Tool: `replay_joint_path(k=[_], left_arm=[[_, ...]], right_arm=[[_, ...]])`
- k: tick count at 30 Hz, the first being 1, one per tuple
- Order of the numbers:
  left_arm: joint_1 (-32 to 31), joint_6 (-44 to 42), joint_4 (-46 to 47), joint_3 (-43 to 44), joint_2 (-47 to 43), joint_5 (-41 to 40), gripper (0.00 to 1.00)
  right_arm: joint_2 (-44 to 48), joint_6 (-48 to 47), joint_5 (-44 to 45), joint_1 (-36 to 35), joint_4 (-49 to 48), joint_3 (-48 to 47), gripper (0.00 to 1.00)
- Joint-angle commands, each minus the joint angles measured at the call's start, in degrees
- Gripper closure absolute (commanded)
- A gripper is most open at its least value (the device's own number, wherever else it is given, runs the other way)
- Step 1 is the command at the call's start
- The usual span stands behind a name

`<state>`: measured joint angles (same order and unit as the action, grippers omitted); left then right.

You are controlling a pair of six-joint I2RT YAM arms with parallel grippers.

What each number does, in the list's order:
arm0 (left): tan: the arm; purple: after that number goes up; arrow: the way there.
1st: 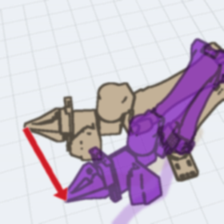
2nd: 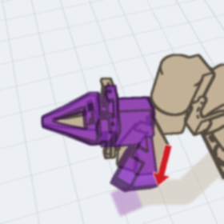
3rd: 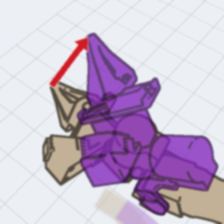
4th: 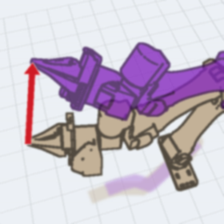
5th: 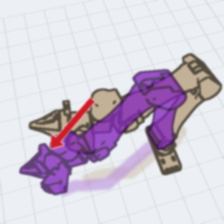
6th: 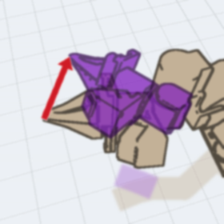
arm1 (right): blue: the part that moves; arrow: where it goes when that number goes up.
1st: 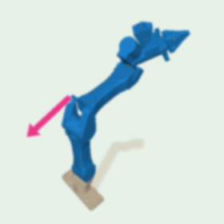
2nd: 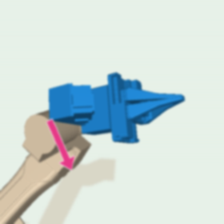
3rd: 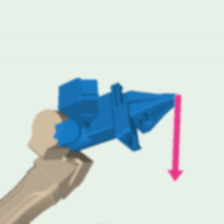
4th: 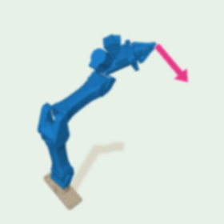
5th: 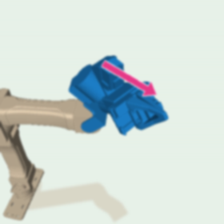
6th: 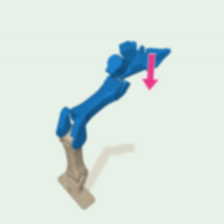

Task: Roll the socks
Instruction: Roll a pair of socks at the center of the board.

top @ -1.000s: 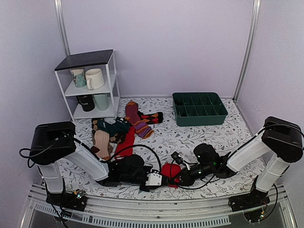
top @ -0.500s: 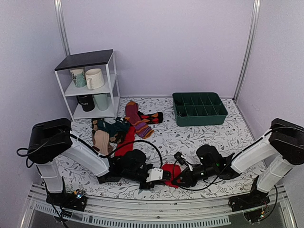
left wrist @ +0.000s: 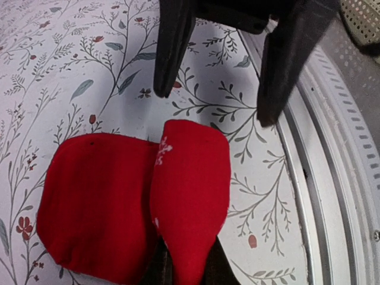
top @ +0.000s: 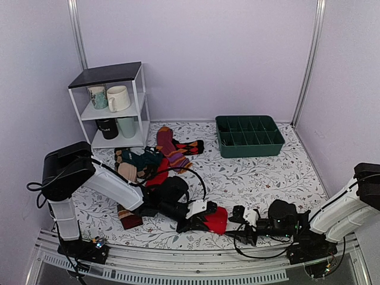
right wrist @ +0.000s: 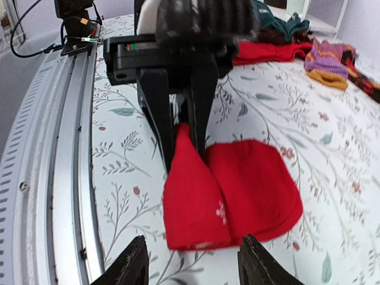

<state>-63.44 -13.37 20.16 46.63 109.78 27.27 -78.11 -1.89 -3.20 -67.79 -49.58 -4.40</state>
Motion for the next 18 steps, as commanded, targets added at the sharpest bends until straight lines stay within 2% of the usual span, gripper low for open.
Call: replay_joint_path(k=[1,9,18], left_arm=[[0.7,1.8,-13.6,-1.9,4.8,0.3,1.00],[1.0,1.6,-14.2,-1.0,6.0,0.9,1.00],[1.3,1.6,-14.3,-0.7,6.3,0.7,1.00]], right_arm=[[-3.9,-13.6,12.1,-5.9,-4.0,-4.5,0.47],[-4.2,-12.6,8.8,-7.4,3.3,-7.0,0.48],[-9.9,-7.2,11.4,-7.4,4.3,-8.4,0.49]])
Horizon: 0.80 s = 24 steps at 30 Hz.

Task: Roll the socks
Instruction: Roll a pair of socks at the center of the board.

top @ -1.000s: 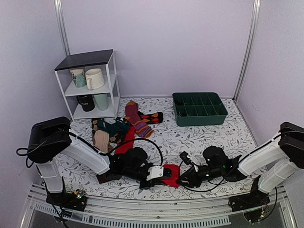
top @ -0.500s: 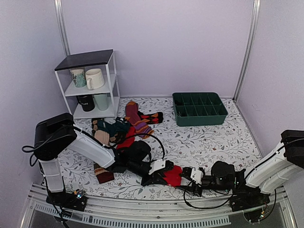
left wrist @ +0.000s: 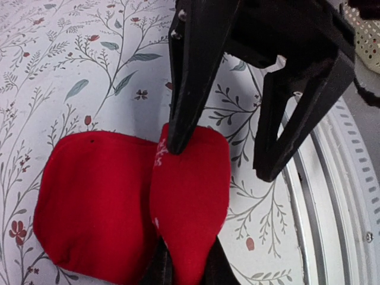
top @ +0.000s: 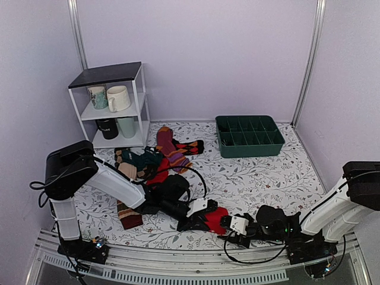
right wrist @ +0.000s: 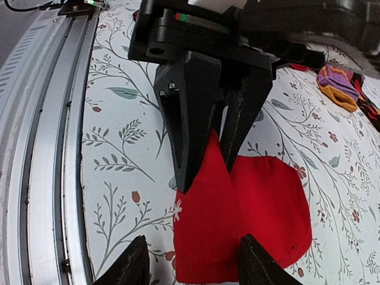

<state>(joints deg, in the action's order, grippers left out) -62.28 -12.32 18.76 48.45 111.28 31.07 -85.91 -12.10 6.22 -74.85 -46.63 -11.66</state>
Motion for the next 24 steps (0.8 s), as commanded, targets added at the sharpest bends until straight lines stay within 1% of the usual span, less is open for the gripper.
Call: replay_joint_path(k=[1,9,11,15,18,20,22,24], left_arm=[[0.1,0.7,-12.9,-2.5,4.8,-3.1,1.00],[0.1,0.9,-12.7,-2.3,5.3,-3.2,1.00],[0.2,0.9,-12.6,-2.3,5.3,-3.3,1.00],[0.2,0.9,-12.6,-2.5,5.2,-3.3,1.00],[0.1,1.0,-12.6,-2.6,5.2,-3.3,1.00],[0.2,0.9,-12.5,-2.6,5.1,-3.3,1.00],[0.1,0.9,-12.4,-2.7,5.1,-3.3,1.00],[0.2,0.9,-12.4,-2.6,5.2,-3.3,1.00]], right_arm=[[-2.2,3.5,1.9,-0.4,1.5,-1.2,0.49],[-3.7,6.9,1.4,-0.4,5.2,-2.3,0.55],[-5.0,8.8,1.6,-0.4,5.7,-2.4,0.55],[-6.1,11.8,5.3,-1.0,6.4,-2.4,0.51],[-6.1,13.0,8.0,-1.0,8.1,-2.7,0.51],[-6.0,14.1,8.2,-1.0,8.6,-2.8,0.51],[-6.2,14.5,7.2,-1.0,9.5,-3.1,0.54],[-6.9,15.1,5.7,-1.1,9.9,-3.4,0.60]])
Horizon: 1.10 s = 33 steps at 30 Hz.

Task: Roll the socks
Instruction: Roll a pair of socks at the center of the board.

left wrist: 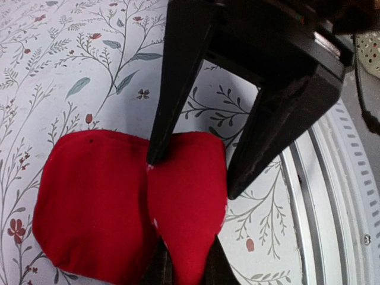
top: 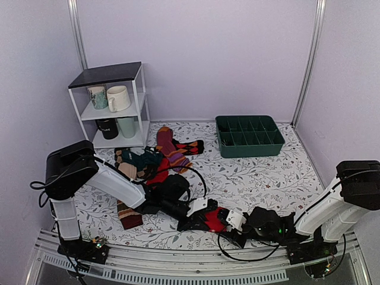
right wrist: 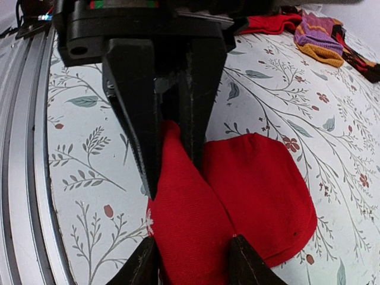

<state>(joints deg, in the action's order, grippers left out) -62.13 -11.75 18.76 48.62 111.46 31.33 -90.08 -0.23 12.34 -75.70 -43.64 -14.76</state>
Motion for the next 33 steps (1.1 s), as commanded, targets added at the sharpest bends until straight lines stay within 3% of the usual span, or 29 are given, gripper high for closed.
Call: replay_joint_path(k=[1,3,7,9,13,15,17,19,21,26,31,33], left_arm=[[0.0,0.3,-12.3,-2.7,5.0,-3.6,1.00],[0.1,0.4,-12.2,-2.7,4.9,-4.1,1.00],[0.0,0.7,-9.6,-3.6,2.2,-8.2,0.82],[0.0,0.7,-6.4,-4.8,-2.1,-11.9,0.75],[0.0,-1.6,1.1,-9.1,-11.8,-18.1,0.74],[-0.3,-4.0,5.6,-12.8,-17.0,-18.7,0.73],[-0.8,-6.8,11.0,-17.5,-22.1,-18.6,0.66],[-1.4,-9.1,14.7,-21.1,-25.2,-18.1,0.70],[-2.1,-9.4,15.8,-22.9,-26.1,-17.8,0.72],[-5.3,-11.3,20.2,-25.6,-24.5,-20.7,0.57],[-7.9,-17.1,21.9,-23.0,-19.5,-25.3,0.53],[-8.2,-19.2,23.1,-22.2,-18.0,-25.8,0.45]], right_arm=[[-3.2,3.6,-1.2,-0.2,7.4,-0.6,0.65],[-4.5,4.8,-1.8,-0.2,9.4,-1.8,0.78],[-6.7,8.4,-2.1,-0.2,12.5,-2.9,0.90],[-6.6,10.1,-2.7,-0.1,12.5,-2.5,0.90],[-6.2,12.8,-4.1,-0.2,12.4,-1.8,0.91],[-6.4,13.9,-5.6,0.0,12.5,-1.6,0.91],[-6.0,15.5,-8.3,0.9,13.3,-1.6,0.91],[-5.0,17.3,-12.2,2.7,14.3,-1.4,0.91],[-3.8,19.9,-16.1,5.5,16.5,-1.4,0.91],[-2.0,26.2,-23.5,9.2,23.6,-2.9,0.91],[-4.1,28.6,-29.2,11.4,25.7,-4.6,0.91],[-4.7,28.7,-29.8,11.7,26.1,-5.2,0.91]])
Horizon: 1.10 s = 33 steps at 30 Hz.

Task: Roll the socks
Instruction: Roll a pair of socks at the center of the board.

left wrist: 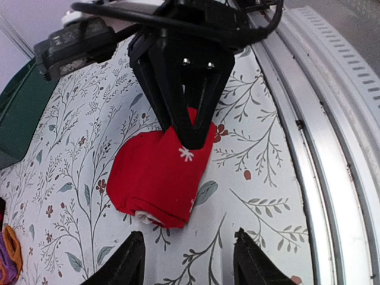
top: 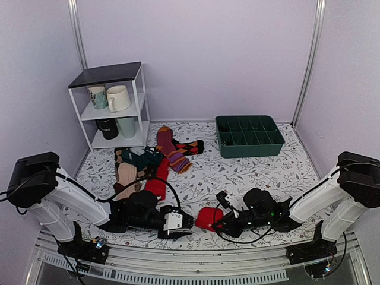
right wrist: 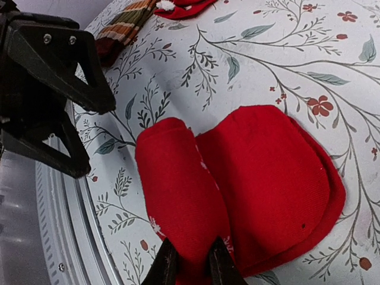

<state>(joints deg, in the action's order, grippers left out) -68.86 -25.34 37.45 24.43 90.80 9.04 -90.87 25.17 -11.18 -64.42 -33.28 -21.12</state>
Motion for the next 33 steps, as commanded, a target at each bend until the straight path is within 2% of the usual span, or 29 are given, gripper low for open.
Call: replay_joint_path(k=[1,2,3,5,8,14,25,29,33], left_arm=[[-1.4,-6.4,4.8,2.4,3.5,-3.3,0.44],[-1.4,-7.2,5.2,2.9,4.4,-3.1,0.43],[-1.4,-7.7,5.4,3.4,5.4,-3.2,0.37],[-1.4,-8.8,5.7,4.4,7.7,-2.9,0.19],[-1.4,-8.9,4.8,5.9,9.8,-2.2,0.16],[-1.3,-8.0,2.0,6.7,10.3,-1.2,0.34],[-1.3,-7.3,1.7,8.5,13.9,-1.2,0.43],[-1.2,-6.9,-0.4,9.4,13.8,-0.7,0.62],[-1.1,-6.7,-0.7,9.4,13.6,-0.5,0.76]], right_arm=[[-4.2,3.2,-6.4,0.5,15.7,1.1,0.91],[-4.4,3.1,-6.5,0.5,15.7,1.0,0.91],[-4.6,2.9,-6.6,0.6,15.8,0.9,0.92],[-5.0,2.7,-7.0,0.6,15.7,0.6,0.91],[-5.3,2.4,-7.1,0.8,15.7,0.5,0.92],[-5.5,2.4,-7.4,1.4,15.5,0.7,0.92],[-5.7,2.6,-8.5,1.9,15.2,0.8,0.92],[-6.0,2.8,-8.6,2.0,14.9,1.0,0.92],[-6.5,2.8,-8.8,2.1,14.8,0.9,0.92]])
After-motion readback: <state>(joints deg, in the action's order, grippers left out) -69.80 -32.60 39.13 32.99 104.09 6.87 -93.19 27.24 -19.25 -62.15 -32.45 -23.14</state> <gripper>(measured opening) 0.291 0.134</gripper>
